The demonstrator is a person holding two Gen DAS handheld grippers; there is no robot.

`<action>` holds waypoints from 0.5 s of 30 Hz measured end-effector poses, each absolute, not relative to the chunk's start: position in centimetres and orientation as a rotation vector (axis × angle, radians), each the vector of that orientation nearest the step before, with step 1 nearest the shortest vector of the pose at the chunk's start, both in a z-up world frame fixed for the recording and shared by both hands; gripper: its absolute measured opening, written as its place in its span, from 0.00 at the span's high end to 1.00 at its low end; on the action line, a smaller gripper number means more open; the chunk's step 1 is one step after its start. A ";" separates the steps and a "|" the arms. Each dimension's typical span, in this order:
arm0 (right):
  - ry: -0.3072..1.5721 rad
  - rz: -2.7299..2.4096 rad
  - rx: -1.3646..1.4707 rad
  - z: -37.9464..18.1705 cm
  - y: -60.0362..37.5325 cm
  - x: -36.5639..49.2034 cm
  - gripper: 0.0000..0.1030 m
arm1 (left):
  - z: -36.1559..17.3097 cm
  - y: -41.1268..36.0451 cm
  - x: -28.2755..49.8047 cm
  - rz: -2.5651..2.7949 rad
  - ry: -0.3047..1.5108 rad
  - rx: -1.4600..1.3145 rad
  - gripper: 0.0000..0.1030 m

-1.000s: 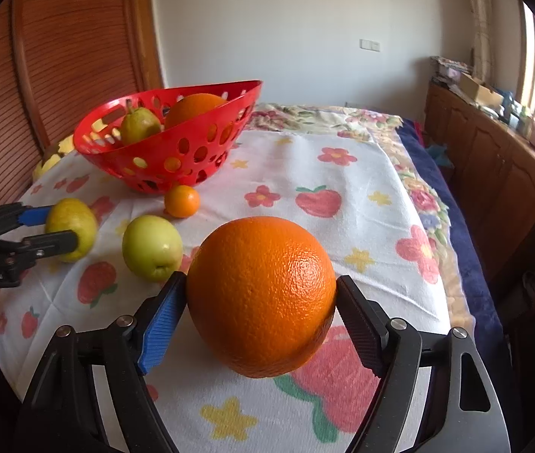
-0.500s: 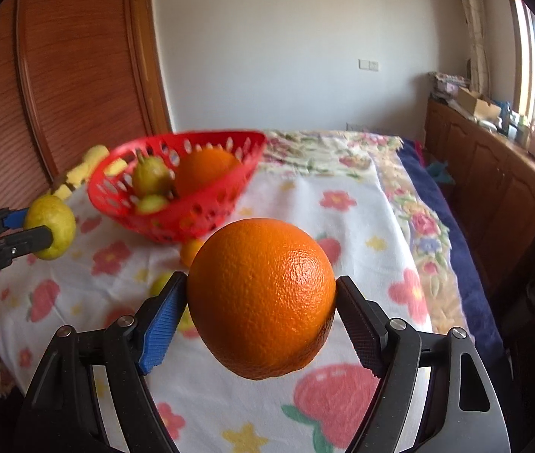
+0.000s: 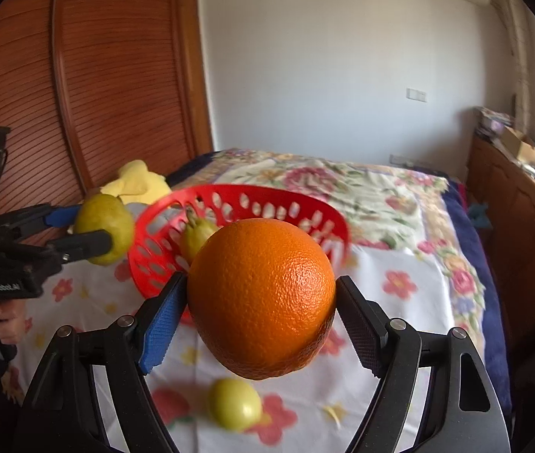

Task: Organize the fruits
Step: 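Lower the orange into the red basket with the right tool while the left tool drops the lemon in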

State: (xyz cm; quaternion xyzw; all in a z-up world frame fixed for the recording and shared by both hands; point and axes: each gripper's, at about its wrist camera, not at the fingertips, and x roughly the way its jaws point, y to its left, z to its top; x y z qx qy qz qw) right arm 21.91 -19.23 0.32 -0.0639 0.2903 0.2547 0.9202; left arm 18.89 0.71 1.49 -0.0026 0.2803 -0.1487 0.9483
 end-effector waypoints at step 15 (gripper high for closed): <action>0.691 0.677 -0.189 -4.0 -13.5 26.1 0.22 | 0.9 2.1 24.3 -0.257 0.584 -0.018 0.34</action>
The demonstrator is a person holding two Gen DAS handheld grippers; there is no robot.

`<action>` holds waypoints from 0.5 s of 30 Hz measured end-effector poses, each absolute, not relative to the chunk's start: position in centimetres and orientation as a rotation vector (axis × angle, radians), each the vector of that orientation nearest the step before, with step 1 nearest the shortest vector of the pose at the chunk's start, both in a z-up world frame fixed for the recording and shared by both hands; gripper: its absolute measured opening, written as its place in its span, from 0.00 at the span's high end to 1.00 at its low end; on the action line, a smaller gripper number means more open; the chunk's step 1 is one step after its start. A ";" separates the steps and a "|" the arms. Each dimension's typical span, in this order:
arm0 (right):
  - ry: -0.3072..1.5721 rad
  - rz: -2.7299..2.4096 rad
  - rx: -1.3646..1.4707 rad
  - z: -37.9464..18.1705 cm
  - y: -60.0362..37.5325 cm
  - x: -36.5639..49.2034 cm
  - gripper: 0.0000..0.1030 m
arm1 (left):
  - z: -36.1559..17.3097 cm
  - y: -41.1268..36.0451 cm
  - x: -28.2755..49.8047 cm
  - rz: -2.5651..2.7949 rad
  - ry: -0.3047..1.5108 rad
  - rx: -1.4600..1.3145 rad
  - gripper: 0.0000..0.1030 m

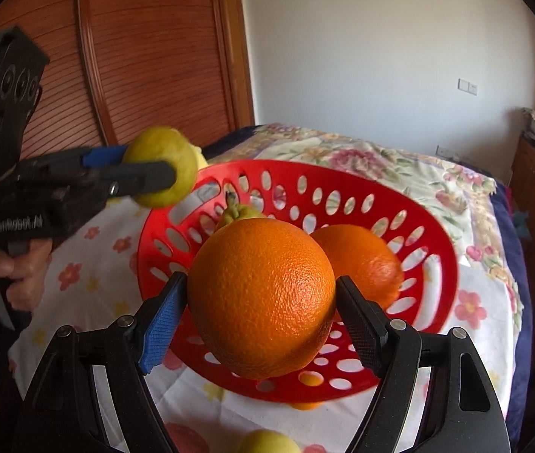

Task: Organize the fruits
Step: 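Lower the orange into the red basket with the right tool while the left tool drops the lemon in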

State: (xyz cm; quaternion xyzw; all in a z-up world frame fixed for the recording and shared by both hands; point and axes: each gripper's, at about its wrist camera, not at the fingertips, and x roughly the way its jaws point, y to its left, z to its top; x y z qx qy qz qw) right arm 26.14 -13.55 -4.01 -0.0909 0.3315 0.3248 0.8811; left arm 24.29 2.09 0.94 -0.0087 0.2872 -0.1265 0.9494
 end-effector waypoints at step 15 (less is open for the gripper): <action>0.649 0.681 -0.154 -3.0 -14.1 25.6 0.17 | 0.5 0.2 27.7 -0.270 0.621 0.005 0.34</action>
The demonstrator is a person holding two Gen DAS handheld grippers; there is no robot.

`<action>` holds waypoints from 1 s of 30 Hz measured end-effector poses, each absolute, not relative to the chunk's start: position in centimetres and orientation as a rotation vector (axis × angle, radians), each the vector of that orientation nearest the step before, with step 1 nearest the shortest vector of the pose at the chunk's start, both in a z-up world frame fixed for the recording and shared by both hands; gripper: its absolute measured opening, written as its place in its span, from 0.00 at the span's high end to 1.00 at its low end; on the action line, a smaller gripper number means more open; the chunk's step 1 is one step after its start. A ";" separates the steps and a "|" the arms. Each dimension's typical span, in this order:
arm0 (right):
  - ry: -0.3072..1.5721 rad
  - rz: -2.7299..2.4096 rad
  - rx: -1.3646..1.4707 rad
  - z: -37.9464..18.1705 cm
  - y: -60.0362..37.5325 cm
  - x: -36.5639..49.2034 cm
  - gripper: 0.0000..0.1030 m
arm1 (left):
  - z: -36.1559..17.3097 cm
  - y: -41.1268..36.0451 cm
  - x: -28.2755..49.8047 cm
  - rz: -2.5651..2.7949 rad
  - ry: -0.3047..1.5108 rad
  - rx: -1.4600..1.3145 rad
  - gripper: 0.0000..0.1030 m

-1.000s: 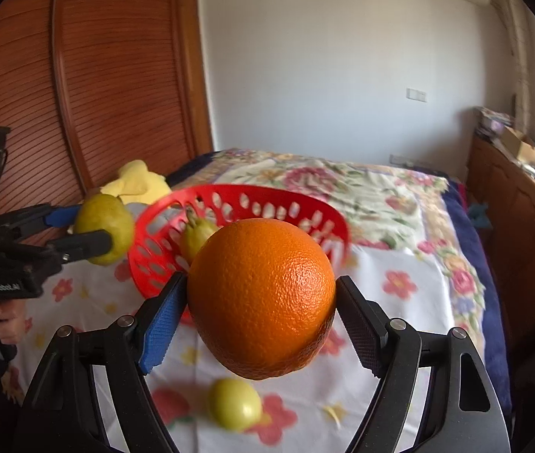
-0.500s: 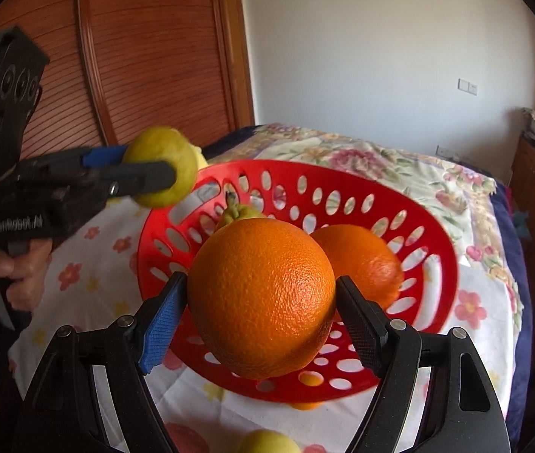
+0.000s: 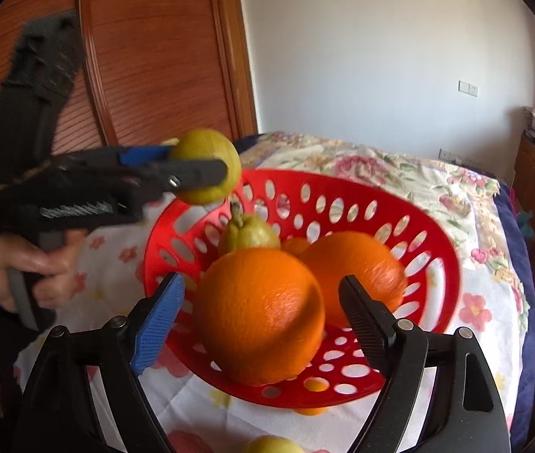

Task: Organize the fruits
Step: 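Lower the orange into the red basket with the right tool while the left tool drops the lemon in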

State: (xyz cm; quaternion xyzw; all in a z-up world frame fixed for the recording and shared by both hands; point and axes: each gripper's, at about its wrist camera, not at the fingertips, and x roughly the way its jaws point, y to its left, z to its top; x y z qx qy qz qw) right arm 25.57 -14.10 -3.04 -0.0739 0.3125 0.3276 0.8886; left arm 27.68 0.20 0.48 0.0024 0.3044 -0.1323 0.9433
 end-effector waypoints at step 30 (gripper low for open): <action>0.640 0.528 -0.080 -3.1 -21.4 25.0 0.15 | -0.9 -4.9 31.3 -0.257 0.695 0.105 0.33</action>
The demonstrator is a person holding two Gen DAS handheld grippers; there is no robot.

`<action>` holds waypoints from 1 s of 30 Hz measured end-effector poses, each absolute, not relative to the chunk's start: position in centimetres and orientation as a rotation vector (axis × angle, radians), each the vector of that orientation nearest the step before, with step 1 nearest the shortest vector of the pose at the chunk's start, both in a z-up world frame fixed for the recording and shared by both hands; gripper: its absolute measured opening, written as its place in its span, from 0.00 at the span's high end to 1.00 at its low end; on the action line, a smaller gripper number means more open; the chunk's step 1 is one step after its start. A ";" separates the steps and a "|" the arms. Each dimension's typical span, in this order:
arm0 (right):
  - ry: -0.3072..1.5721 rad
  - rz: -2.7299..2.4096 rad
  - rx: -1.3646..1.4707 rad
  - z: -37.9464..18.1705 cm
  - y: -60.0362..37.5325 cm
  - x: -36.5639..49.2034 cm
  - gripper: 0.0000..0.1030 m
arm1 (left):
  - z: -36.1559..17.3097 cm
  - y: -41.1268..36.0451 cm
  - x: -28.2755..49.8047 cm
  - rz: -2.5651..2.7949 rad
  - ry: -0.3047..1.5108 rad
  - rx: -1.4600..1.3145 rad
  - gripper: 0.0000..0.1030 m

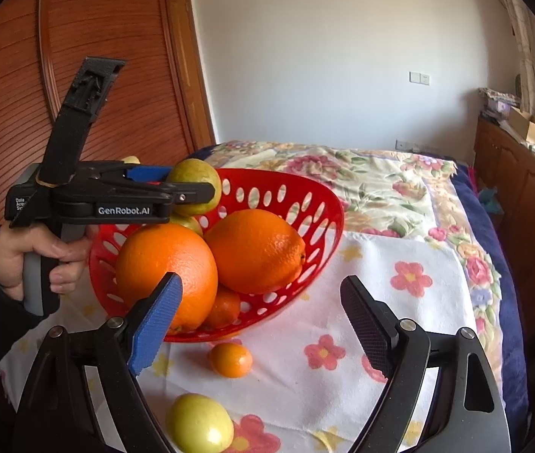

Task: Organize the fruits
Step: 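Lower the orange into the red basket with the right tool while the left tool drops the lemon in, then move the right tool to a green lime while the left tool approaches another lime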

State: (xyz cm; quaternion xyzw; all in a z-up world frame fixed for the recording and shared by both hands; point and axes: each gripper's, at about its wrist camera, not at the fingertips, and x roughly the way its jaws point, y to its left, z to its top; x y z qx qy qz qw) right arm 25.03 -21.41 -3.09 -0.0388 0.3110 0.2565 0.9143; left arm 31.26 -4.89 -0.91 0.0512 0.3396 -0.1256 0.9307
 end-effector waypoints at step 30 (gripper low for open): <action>0.646 0.434 -0.105 -3.2 -21.1 16.9 0.23 | -0.4 -0.3 15.6 -0.230 0.562 0.028 0.32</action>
